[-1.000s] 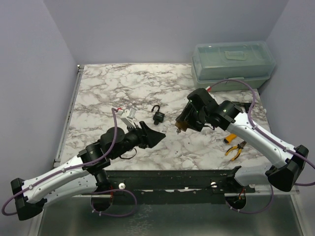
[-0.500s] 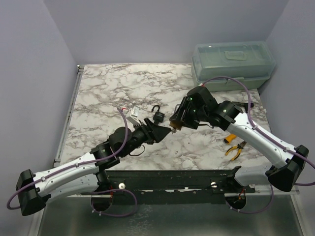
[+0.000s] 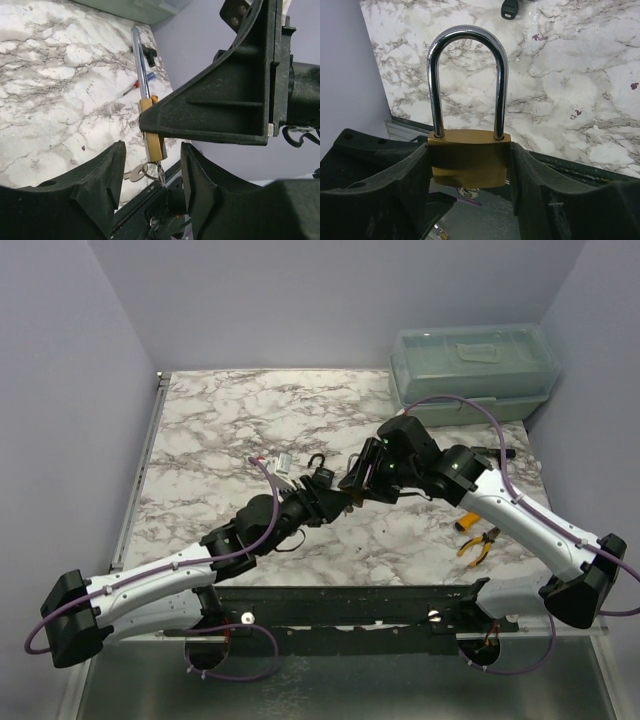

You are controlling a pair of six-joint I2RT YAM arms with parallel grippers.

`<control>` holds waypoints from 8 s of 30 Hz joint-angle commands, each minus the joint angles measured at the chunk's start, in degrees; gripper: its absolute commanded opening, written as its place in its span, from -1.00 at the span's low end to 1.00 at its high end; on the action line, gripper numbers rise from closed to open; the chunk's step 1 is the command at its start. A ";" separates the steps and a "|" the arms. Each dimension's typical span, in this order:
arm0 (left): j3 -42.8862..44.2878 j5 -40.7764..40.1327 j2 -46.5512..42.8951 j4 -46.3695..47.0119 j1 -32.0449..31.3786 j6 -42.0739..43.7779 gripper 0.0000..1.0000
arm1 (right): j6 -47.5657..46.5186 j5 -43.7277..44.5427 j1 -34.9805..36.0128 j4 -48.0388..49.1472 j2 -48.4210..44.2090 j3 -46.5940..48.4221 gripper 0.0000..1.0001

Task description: Unlock with the key

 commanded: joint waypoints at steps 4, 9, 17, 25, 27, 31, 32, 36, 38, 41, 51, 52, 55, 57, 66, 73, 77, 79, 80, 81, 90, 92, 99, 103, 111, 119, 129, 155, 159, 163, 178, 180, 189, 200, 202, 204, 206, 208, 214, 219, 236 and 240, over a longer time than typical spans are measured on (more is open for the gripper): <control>0.19 -5.15 1.41 6.32 -0.02 1.16 0.00 | -0.45 -2.57 1.17 4.19 -0.28 2.90 -0.99; 1.11 -5.59 3.50 6.96 -0.02 0.98 -0.12 | -0.16 -2.76 1.99 5.02 0.19 2.92 -0.99; 0.17 -8.20 3.40 6.97 -0.02 -1.20 -0.85 | -0.03 -2.01 2.65 5.12 -0.38 3.15 -0.99; -2.89 -11.99 -1.20 7.20 -0.03 -3.20 -1.00 | -2.14 -2.47 2.71 12.34 -5.44 -2.20 -0.83; -3.46 -11.86 -2.50 7.35 -0.02 -3.54 -1.00 | -2.44 -1.63 2.71 14.32 -7.61 -3.77 -0.38; -4.58 -11.77 -5.70 7.49 -0.02 -4.42 -1.00 | -4.47 2.06 2.71 17.79 -12.36 -6.37 0.60; -4.85 -11.79 -6.63 7.49 -0.02 -4.72 -1.00 | -4.95 3.21 2.74 18.18 -13.65 -6.76 0.63; -6.08 -10.82 -10.23 8.22 -0.02 -5.55 -1.00 | -7.02 4.51 2.69 23.49 -19.89 -11.25 0.70; -6.83 -9.81 -11.83 9.63 -0.02 -6.04 -1.00 | -7.56 3.14 2.69 29.42 -23.76 -16.25 0.74; -7.55 -8.03 -14.06 12.00 -0.05 -7.17 -1.00 | -8.77 -0.42 2.74 39.30 -29.22 -24.50 0.74; -6.09 2.12 -17.48 16.05 -0.02 -11.11 -1.00 | -8.69 -8.29 2.66 55.87 -34.39 -35.38 0.47; -5.84 3.18 -17.34 16.32 -0.02 -11.44 -1.00 | -8.65 -9.35 2.65 56.58 -33.76 -35.16 0.42; -4.83 5.89 -16.55 17.20 -0.02 -11.94 -1.00 | -8.37 -12.89 2.66 59.32 -31.49 -34.56 0.28; -4.28 7.66 -15.72 18.19 -0.02 -12.22 -1.00 | -8.16 -14.92 2.69 60.80 -29.95 -34.16 0.21; -4.02 9.99 -13.99 23.13 -0.02 -12.64 -1.00 | -6.85 -18.98 2.72 63.20 -28.14 -33.63 0.06; -4.32 11.55 -12.85 24.67 -0.02 -12.94 -1.00 | -6.15 -19.08 2.68 64.65 -28.50 -34.50 -0.09; -4.15 13.36 -10.93 26.54 -0.02 -13.26 -1.00 | -5.08 -19.81 2.70 66.39 -27.19 -34.51 -0.39; -4.01 14.07 -10.21 27.11 -0.02 -13.50 -1.00 | -4.79 -20.19 2.65 66.95 -26.75 -34.35 -0.48; -3.97 14.20 -10.01 27.21 -0.06 -13.47 -1.00 | -4.78 -20.38 2.70 66.84 -26.59 -34.17 -0.52; -3.97 14.22 -9.87 27.26 -0.05 -13.47 -1.00 | -4.84 -20.40 2.66 66.58 -26.54 -34.08 -0.57; -5.94 12.57 -11.15 27.16 -0.03 -13.73 -0.86 | -4.73 -17.74 2.71 64.44 -29.33 -35.46 -0.99; -6.43 11.91 -12.06 26.53 -0.08 -13.65 -0.49 | -4.52 -16.28 2.68 63.69 -30.61 -35.93 -0.99; -7.88 9.05 -16.48 22.25 0.11 -13.11 0.15 | -4.81 -13.34 2.66 60.43 -32.33 -35.13 -0.99; -8.34 7.92 -18.57 19.73 0.16 -12.88 0.19 | -4.37 -13.01 2.67 60.63 -32.24 -35.06 -0.99; -9.30 7.29 -18.96 17.16 0.11 -12.93 -0.18 | -3.98 -13.39 2.66 61.41 -31.65 -34.48 -0.99; -7.80 9.71 -15.94 17.16 0.16 -12.38 -0.20 | -3.98 -14.30 2.70 62.17 -30.86 -34.46 -0.99; -8.48 11.16 -15.45 17.16 0.15 -12.59 -0.45 | -4.16 -14.20 2.68 62.03 -30.66 -33.97 -0.99; -6.84 14.08 -15.27 18.51 0.24 -10.39 -1.00 | -4.16 -18.18 2.65 60.62 -27.07 -31.16 -0.17; -6.18 14.22 -14.09 18.87 0.24 -10.13 -1.00 | -4.07 -18.57 2.66 60.90 -26.52 -31.08 -0.26; -5.99 14.22 -13.65 18.92 0.19 -10.04 -1.00 | -4.07 -18.92 2.67 60.66 -26.53 -31.07 -0.57; -4.37 11.27 -18.21 3.41 0.25 -5.34 0.27 | 0.32 -3.77 2.66 51.62 -32.06 -30.27 -0.99; -5.33 11.82 -18.33 2.93 0.24 -5.65 0.20 | 0.24 -2.61 2.70 50.95 -31.97 -29.53 -0.99; -6.14 16.12 -13.01 7.59 0.24 -6.02 -0.10 | -0.09 -3.43 2.68 51.55 -28.58 -27.18 -0.99; -5.66 16.37 -11.32 10.74 0.24 -4.57 -0.27 | 0.41 -4.60 2.67 51.81 -27.75 -27.69 -0.99; -5.77 16.56 -11.04 10.89 0.24 -4.75 -0.27 | 0.46 -4.75 2.70 51.81 -27.76 -27.65 -0.99; -5.88 16.63 -10.90 11.05 0.21 -4.86 -0.30 | 0.42 -5.07 2.68 51.89 -27.51 -27.57 -0.99; -5.98 16.40 -10.98 11.18 0.24 -4.94 -0.31 | 0.48 -5.44 2.67 51.90 -27.17 -27.41 -0.99; -6.05 15.94 -11.06 11.18 0.21 -4.85 -0.34 | 0.54 -5.78 2.65 52.11 -26.93 -27.32 -0.99; -5.81 15.42 -10.82 11.71 0.24 -4.38 -0.42 | 0.90 -6.80 2.68 52.61 -26.60 -27.61 -0.99; -5.65 14.84 -10.05 11.80 0.23 -4.18 -0.71 | 2.10 -7.48 2.66 54.01 -26.46 -28.89 -0.99; -2.62 8.66 -8.44 3.28 0.24 -1.76 -1.00 | 2.78 -5.71 2.74 49.46 -26.12 -28.96 -0.99; -1.18 7.61 -7.23 -0.02 0.24 0.14 -1.00 | 3.10 -4.92 2.73 46.07 -25.22 -27.83 -0.99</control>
